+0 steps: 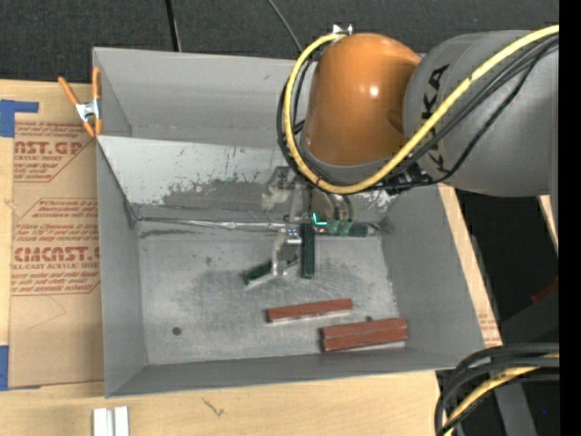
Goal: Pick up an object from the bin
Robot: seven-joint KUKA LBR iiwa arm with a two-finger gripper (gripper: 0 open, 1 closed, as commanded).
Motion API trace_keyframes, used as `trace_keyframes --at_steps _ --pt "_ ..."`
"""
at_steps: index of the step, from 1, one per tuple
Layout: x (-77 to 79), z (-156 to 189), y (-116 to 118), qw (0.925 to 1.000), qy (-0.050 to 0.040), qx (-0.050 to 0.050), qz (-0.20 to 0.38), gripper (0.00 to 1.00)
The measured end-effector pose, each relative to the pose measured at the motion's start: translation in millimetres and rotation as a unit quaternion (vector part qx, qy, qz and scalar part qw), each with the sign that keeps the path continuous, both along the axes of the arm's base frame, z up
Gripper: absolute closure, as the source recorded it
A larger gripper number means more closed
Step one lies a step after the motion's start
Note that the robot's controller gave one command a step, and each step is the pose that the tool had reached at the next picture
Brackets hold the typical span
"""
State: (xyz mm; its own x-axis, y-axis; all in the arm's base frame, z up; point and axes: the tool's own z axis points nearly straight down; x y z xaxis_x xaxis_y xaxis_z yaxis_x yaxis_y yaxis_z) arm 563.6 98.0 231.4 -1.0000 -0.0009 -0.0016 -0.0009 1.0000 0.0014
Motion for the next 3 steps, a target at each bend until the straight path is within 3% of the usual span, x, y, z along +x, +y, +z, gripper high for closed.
trace_keyframes --at_steps 1,2,3 --pt "-14.2 -41 -4 0.9996 -0.0033 0.000 0.028 0.00" --pt "-20.6 -110 -3 0.9952 -0.0020 0.000 0.098 0.00" --pt "22.2 -151 -16 0.9932 -0.0013 0.000 0.117 1.00"
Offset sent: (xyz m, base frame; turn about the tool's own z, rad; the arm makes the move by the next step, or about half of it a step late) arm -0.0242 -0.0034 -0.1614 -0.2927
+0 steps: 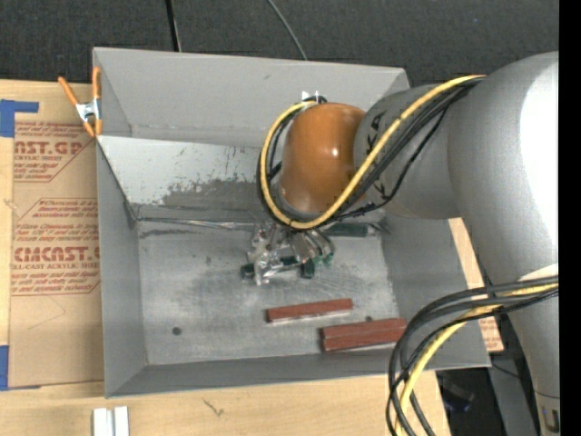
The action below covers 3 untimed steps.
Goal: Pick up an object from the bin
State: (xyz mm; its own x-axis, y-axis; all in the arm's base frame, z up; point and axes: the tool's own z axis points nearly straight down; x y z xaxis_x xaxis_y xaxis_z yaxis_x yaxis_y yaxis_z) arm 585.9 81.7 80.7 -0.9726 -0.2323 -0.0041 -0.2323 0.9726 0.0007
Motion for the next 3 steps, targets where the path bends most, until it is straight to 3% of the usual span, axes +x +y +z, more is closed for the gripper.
trace_keyframes --at_steps 1,2,3 --pt "0.0 0 0 1.0000 0.0000 0.000 0.000 1.00" --pt "-7.9 32 1 1.0000 0.0027 0.000 -0.002 1.00" --pt "-1.6 96 3 1.0000 0.0030 -0.001 -0.002 1.00"
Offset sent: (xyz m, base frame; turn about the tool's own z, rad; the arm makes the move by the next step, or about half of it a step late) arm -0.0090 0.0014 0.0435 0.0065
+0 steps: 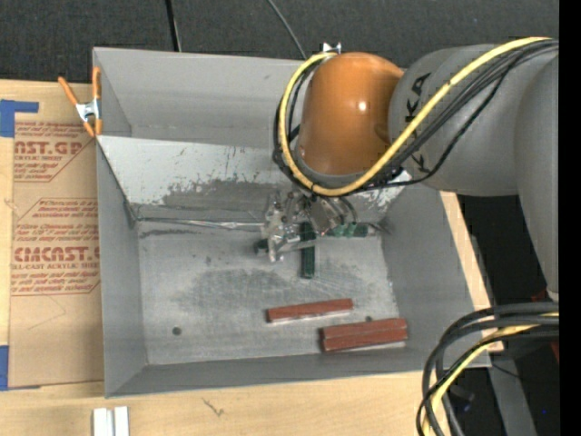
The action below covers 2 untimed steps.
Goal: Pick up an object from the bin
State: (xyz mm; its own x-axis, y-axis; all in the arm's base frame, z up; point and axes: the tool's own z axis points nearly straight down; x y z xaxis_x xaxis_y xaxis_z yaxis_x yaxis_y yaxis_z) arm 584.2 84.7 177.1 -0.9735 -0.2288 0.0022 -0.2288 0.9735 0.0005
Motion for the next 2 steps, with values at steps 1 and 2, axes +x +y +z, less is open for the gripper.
trace_keyframes --at_steps 1,2 --pt "4.0 19.6 -1.1 1.0000 -0.0079 0.001 0.000 1.00" --pt "-0.6 13.8 -2.2 1.0000 -0.0002 0.000 0.000 1.00"
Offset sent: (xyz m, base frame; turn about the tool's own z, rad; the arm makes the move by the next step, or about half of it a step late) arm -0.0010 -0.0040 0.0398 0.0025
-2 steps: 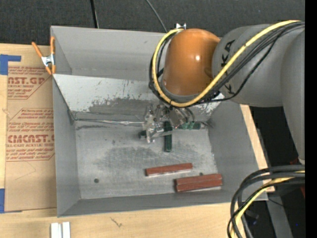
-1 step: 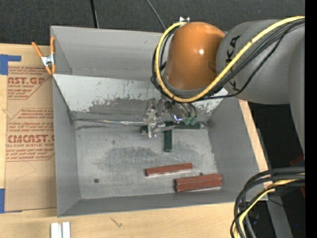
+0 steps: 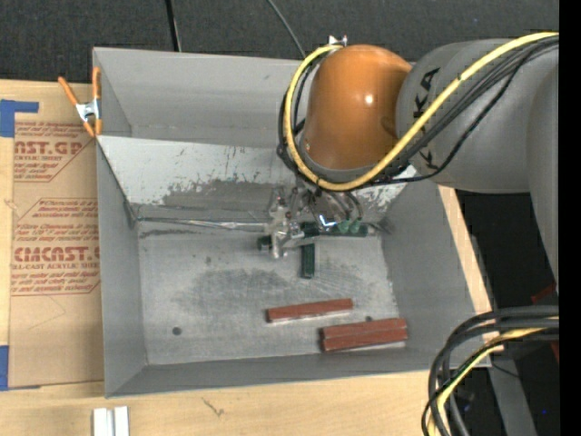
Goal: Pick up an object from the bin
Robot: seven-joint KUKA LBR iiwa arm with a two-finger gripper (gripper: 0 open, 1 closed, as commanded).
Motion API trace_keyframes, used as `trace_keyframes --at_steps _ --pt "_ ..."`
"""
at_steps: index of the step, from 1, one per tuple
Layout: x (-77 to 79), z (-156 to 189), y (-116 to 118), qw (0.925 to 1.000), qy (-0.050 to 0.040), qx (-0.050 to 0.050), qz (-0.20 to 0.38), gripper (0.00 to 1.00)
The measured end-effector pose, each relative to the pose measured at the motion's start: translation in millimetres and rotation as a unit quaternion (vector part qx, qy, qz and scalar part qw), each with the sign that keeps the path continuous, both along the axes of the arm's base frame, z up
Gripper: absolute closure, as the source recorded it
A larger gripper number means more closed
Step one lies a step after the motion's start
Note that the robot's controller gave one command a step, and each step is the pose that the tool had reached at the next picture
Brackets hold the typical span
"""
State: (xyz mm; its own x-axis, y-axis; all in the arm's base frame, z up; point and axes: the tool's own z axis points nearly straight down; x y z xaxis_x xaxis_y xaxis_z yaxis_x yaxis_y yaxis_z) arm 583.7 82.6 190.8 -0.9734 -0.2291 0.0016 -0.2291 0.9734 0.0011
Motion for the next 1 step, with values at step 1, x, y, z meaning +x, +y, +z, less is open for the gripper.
trace_keyframes --at_steps 1 --pt "-27.9 124.2 -20.2 0.9858 -0.0027 0.000 0.168 1.00"
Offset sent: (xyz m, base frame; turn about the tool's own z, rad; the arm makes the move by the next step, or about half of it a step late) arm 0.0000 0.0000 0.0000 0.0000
